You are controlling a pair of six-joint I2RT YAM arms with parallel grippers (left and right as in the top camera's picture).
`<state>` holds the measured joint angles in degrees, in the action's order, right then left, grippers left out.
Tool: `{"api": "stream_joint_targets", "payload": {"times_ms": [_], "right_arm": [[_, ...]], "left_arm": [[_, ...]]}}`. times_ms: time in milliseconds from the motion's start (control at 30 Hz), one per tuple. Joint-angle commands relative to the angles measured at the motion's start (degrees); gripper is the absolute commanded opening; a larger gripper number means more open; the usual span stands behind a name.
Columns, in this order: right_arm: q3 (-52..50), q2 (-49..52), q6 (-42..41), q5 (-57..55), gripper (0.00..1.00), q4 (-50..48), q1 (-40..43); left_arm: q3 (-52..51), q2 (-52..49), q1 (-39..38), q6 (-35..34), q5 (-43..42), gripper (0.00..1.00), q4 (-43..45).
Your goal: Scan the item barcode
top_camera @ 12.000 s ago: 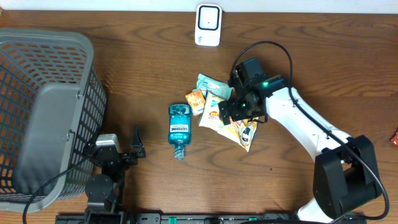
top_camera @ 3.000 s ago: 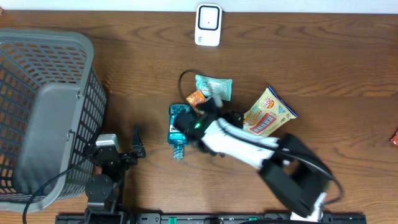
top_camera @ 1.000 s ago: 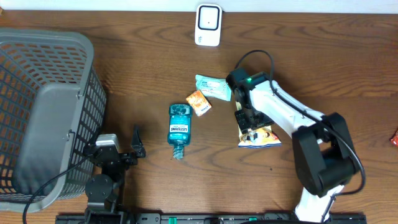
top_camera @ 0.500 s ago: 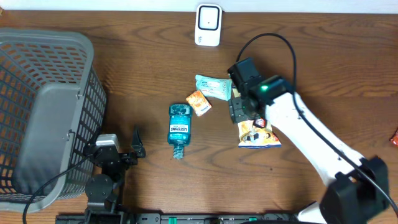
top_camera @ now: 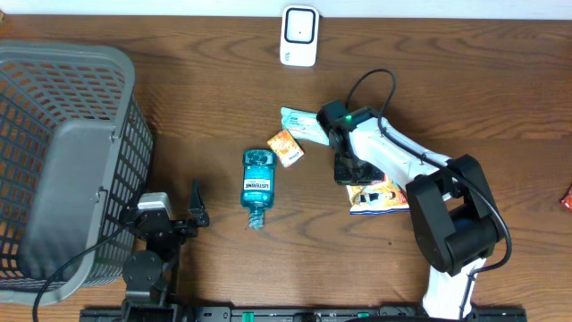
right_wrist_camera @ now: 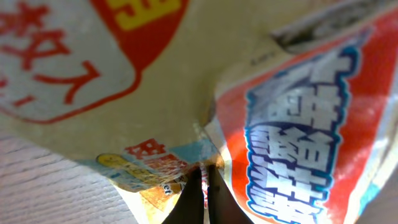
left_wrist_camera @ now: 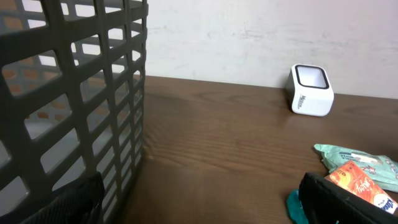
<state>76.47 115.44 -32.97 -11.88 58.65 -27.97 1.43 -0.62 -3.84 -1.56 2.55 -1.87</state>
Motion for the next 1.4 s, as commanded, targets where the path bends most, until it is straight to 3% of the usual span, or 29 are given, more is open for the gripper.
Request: {"api": "stream_joint_targets", "payload": {"times_ms": [0, 133, 300, 767, 967, 1100, 1133, 1167, 1200, 1233, 1367], "right_arm": [[1.07, 1.29, 8.52, 9.75, 0.01, -2.08, 0.13], [2.29, -6.69, 9.31, 7.21, 0.01, 0.98, 0.13], [1.92, -13.94, 4.04, -2.8, 0.04, 3.04, 0.9], [-12.15, -7.48, -2.36, -2.34, 0.06, -7.3, 3.61], [-9.55, -7.93, -0.13, -2.32, 0.01, -6.62, 3.67], [-0.94, -10.14, 1.36, -1.64, 0.03, 0.02, 3.65], [0.44, -10.51, 1.92, -1.09, 0.09, 0.74, 3.65], [1.95, -11.02, 2.21, -0.46, 0.26, 1.49, 3.65], [2.56, -11.23, 2.21, -0.04, 0.34, 1.66, 3.63], [2.86, -11.67, 2.14, 0.61, 0.54, 1.55, 3.63], [1.88, -10.99, 1.86, 1.38, 0.83, 1.53, 2.71]], "left_arm": [[-1.2, 0.39, 0.28, -0.46, 1.38, 1.0, -1.95], [-1.2, 0.39, 0.28, -0.46, 1.38, 1.0, -1.95], [-1.2, 0.39, 0.28, -0.46, 1.38, 1.0, -1.95], [-1.2, 0.39, 0.28, -0.46, 1.36, 1.0, -1.95], [-1.2, 0.39, 0.28, -0.46, 1.38, 1.0, -1.95], [-1.2, 0.39, 0.28, -0.46, 1.36, 1.0, -1.95], [-1.2, 0.39, 0.28, -0.46, 1.36, 1.0, -1.95], [-1.2, 0.39, 0.28, -0.46, 1.36, 1.0, -1.95], [-1.2, 0.39, 0.28, -0.46, 1.38, 1.0, -1.92], [-1.2, 0.39, 0.28, -0.46, 1.38, 1.0, -1.95], [-1.2, 0.39, 0.28, -0.46, 1.38, 1.0, -1.95]]}}
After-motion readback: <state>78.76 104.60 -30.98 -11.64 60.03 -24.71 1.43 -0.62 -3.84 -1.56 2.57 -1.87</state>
